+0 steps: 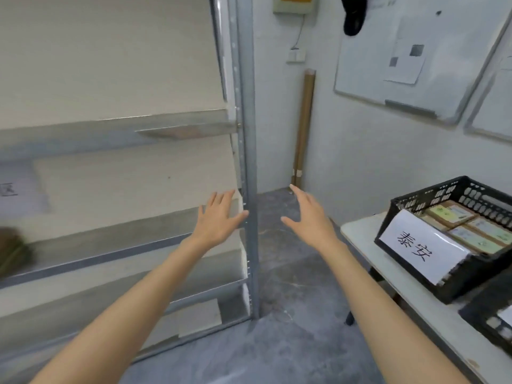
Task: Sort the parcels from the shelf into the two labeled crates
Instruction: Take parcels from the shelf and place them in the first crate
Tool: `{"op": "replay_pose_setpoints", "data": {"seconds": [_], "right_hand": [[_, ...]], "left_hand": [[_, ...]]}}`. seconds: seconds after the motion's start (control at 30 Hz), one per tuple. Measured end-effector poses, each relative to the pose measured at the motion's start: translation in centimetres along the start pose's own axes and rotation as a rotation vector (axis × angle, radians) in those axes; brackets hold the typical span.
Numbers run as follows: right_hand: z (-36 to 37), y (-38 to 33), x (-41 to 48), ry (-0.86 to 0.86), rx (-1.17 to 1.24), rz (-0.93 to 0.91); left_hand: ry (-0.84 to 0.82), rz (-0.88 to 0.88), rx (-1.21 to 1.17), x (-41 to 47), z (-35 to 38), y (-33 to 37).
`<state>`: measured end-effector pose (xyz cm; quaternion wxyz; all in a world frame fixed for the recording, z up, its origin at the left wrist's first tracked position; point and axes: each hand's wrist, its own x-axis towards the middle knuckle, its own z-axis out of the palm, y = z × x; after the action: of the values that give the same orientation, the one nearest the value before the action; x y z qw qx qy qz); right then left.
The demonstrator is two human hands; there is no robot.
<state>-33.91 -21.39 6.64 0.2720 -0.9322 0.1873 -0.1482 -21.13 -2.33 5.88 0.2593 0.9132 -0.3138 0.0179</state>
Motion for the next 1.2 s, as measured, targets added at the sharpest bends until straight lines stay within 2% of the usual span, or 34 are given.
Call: {"op": "replay_pose_setpoints", "data": {"seconds": [0.33,0.67,0.97,1.2], "right_hand": [[10.5,-16.7,0.9,-0.157,0.059,-0.307],[24.8,-34.9,3.7,-0.298,0.075,-0.476],[40.3,-50.4,6.4,-0.425,0.096,-0.490],[50.2,-56.6,7.1,-0.580,0.070,-0.446]], "left_hand": [[0.205,-0.291,0.053,-8.9,-11.1,-15.9],[0.316,-0.555,0.130,-15.4,-21.0,-34.6],[0.328,-0.673,0.110,-18.2,-27.6,-52.0],[0.274,-0.792,-0.019,-18.7,-27.3,-61.9]]}}
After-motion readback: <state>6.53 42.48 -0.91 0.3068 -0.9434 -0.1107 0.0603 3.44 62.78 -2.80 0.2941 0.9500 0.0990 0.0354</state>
